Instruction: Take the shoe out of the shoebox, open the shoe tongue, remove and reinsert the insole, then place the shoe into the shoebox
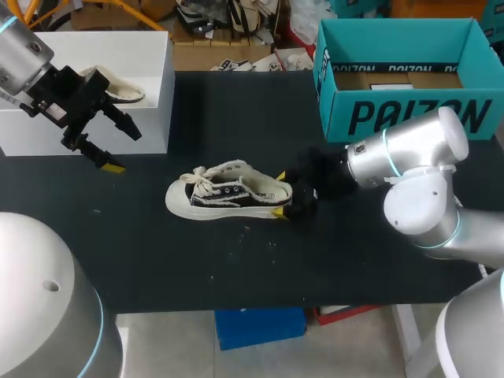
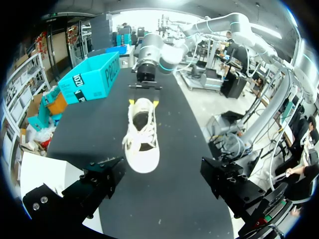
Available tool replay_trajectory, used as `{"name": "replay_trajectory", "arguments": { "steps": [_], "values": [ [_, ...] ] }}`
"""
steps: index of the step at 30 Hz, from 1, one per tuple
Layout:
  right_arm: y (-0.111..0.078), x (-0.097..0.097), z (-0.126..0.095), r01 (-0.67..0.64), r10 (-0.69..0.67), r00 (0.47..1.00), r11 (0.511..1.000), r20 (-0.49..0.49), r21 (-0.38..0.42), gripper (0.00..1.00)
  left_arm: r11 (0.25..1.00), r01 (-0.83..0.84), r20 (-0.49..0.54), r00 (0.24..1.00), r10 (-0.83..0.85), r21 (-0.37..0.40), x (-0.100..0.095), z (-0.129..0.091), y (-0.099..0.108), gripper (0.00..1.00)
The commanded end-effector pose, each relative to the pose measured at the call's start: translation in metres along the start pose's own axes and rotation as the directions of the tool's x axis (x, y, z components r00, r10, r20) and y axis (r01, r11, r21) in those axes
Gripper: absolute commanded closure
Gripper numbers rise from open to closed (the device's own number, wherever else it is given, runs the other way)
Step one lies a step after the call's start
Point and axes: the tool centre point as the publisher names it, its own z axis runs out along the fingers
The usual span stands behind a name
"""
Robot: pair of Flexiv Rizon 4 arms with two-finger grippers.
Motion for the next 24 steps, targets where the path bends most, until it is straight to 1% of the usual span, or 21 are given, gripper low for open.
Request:
{"name": "replay_trajectory", "arguments": {
  "steps": [1, 12, 13, 14, 15, 16, 17, 19, 20, 24],
  "values": [
    [0.001, -0.001, 0.002, -0.001, 0.001, 1.000, 1.000, 0.001, 0.001, 1.00, 1.000, -0.002, 0.002, 1.000, 0.002, 0.000, 0.000, 0.001, 0.001, 0.00],
    [0.001, -0.001, 0.002, -0.001, 0.001, 1.000, 1.000, 0.001, 0.001, 1.00, 1.000, -0.002, 0.002, 1.000, 0.002, 0.000, 0.000, 0.001, 0.001, 0.00],
    [0.001, -0.001, 0.002, -0.001, 0.001, 1.000, 1.000, 0.001, 0.001, 1.00, 0.998, 0.048, 0.014, 0.999, -0.047, -0.044, -0.003, 0.002, -0.001, 0.00],
    [0.001, -0.001, 0.002, -0.001, 0.001, 1.000, 1.000, 0.001, 0.001, 1.00, 0.994, 0.086, 0.013, 0.996, -0.086, -0.063, -0.004, 0.004, -0.003, 0.00],
    [0.001, -0.001, 0.002, -0.001, 0.001, 1.000, 1.000, 0.001, 0.001, 1.00, 0.991, 0.121, 0.024, 0.993, -0.120, -0.065, -0.004, 0.005, -0.006, 0.00],
    [0.001, -0.001, 0.002, -0.001, 0.001, 1.000, 1.000, 0.001, 0.001, 1.00, 0.976, 0.186, 0.062, 0.982, -0.180, -0.111, -0.004, 0.007, -0.008, 0.00],
    [0.001, -0.001, 0.002, -0.001, 0.001, 1.000, 1.000, 0.001, 0.001, 1.00, 0.964, 0.227, 0.079, 0.973, -0.218, -0.139, -0.004, 0.010, -0.009, 0.00],
    [0.001, -0.001, 0.002, -0.001, 0.001, 1.000, 1.000, 0.001, 0.001, 1.00, 0.950, 0.283, 0.068, 0.959, -0.277, -0.133, 0.000, 0.018, -0.015, 0.00],
    [0.001, -0.001, 0.002, -0.001, 0.001, 1.000, 1.000, 0.001, 0.001, 1.00, 0.953, 0.267, 0.052, 0.964, -0.262, -0.144, 0.004, 0.022, -0.019, 0.00],
    [0.001, -0.001, 0.002, -0.001, 0.001, 1.000, 1.000, 0.001, 0.001, 1.00, 0.953, 0.267, 0.052, 0.964, -0.262, -0.144, 0.004, 0.022, -0.019, 0.00]
  ]
}}
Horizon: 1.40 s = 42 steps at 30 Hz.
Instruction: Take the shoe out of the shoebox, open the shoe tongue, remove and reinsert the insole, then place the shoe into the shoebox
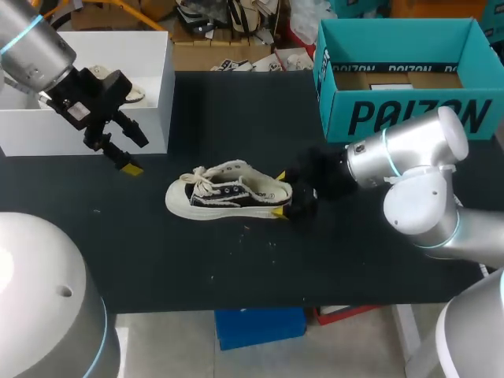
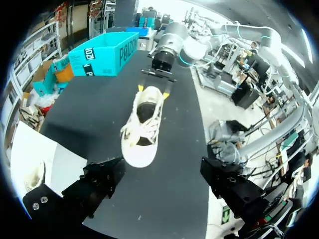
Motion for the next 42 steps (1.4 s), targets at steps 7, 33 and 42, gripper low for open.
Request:
{"name": "replay_trajectory", "arguments": {
  "steps": [7, 33, 42],
  "values": [
    [0.000, -0.001, 0.002, -0.001, 0.001, 1.000, 1.000, 0.001, 0.000, 1.00, 0.999, 0.005, 0.010, 1.000, -0.005, -0.034, 0.004, 0.001, -0.006, 0.00],
    [0.000, -0.001, 0.002, -0.001, 0.001, 1.000, 1.000, 0.001, 0.000, 1.00, 0.823, 0.520, 0.150, 0.817, -0.557, 0.229, 0.026, 0.030, -0.062, 0.00],
    [0.000, -0.001, 0.002, -0.001, 0.001, 1.000, 1.000, 0.001, 0.000, 1.00, 0.486, 0.869, 0.256, 0.452, -0.855, 0.089, 0.019, 0.048, -0.076, 0.00]
  ]
}}
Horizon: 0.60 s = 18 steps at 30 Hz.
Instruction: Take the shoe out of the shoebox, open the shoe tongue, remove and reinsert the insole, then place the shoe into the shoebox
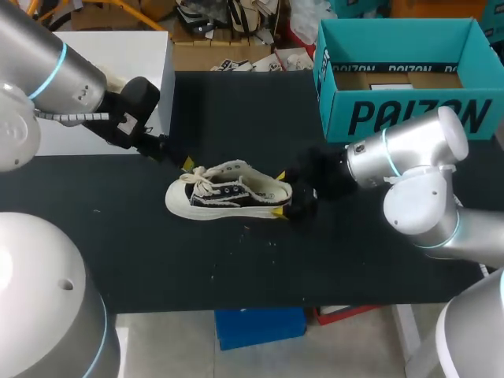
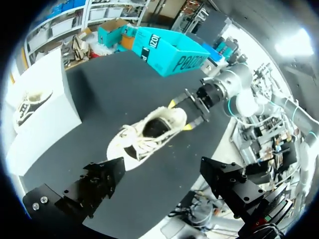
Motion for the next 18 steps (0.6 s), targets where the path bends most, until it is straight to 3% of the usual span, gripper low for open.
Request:
{"name": "replay_trajectory", "arguments": {
  "steps": [1, 14, 18],
  "values": [
    [0.000, -0.001, 0.002, -0.001, 0.001, 1.000, 1.000, 0.001, 0.000, 1.00, 0.929, 0.333, 0.202, 0.932, -0.299, -0.161, 0.007, 0.013, -0.016, 0.00],
    [0.000, -0.001, 0.002, -0.001, 0.001, 1.000, 1.000, 0.001, 0.000, 1.00, 0.929, 0.333, 0.202, 0.932, -0.299, -0.161, 0.007, 0.013, -0.016, 0.00],
    [0.000, -0.001, 0.002, -0.001, 0.001, 1.000, 1.000, 0.001, 0.000, 1.00, 0.940, 0.283, 0.277, 0.934, -0.226, -0.188, 0.012, 0.024, -0.024, 0.00]
  ]
}}
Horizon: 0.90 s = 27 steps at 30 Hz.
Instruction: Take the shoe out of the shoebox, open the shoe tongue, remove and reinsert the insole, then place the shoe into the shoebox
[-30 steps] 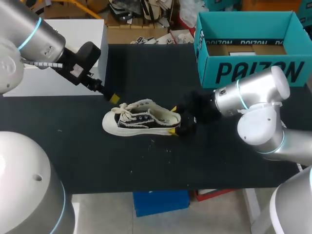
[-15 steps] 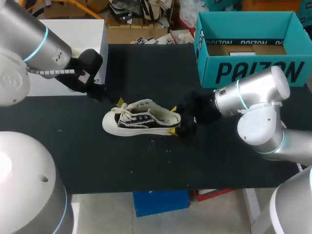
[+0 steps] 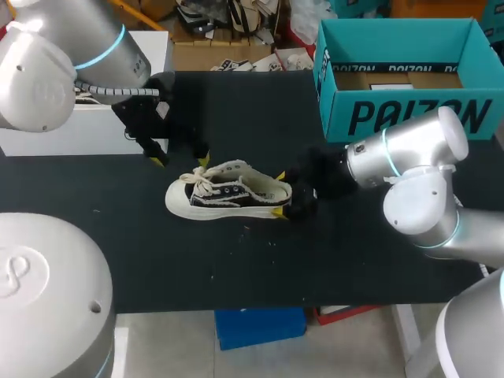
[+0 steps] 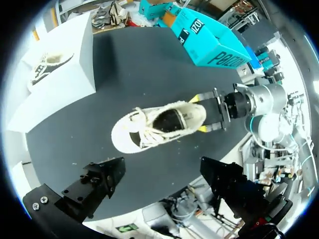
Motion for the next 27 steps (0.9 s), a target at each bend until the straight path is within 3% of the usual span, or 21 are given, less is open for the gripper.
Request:
{"name": "replay_trajectory", "arguments": {
  "steps": [1, 5, 10, 17, 27],
  "values": [
    [0.000, -0.001, 0.001, -0.001, 0.001, 1.000, 1.000, 0.001, 0.000, 1.00, 0.999, -0.015, 0.115, 0.993, 0.020, -0.044, 0.014, 0.009, -0.016, 0.00],
    [0.000, -0.001, 0.001, -0.001, 0.001, 1.000, 1.000, 0.001, 0.000, 1.00, 0.998, 0.055, 0.244, 0.969, -0.046, -0.034, 0.020, 0.017, -0.036, 0.00],
    [0.000, -0.001, 0.001, -0.001, 0.001, 1.000, 1.000, 0.001, 0.000, 1.00, 0.990, 0.125, 0.299, 0.949, -0.100, -0.064, 0.029, 0.026, -0.050, 0.00],
    [0.000, -0.001, 0.001, -0.001, 0.001, 1.000, 1.000, 0.001, 0.000, 1.00, 0.987, 0.116, 0.402, 0.913, -0.063, -0.110, 0.036, 0.053, -0.045, 0.00],
    [0.000, -0.001, 0.001, -0.001, 0.001, 1.000, 1.000, 0.001, 0.000, 1.00, 0.981, 0.133, 0.503, 0.863, -0.044, -0.142, 0.025, 0.083, -0.047, 0.00]
  ]
}}
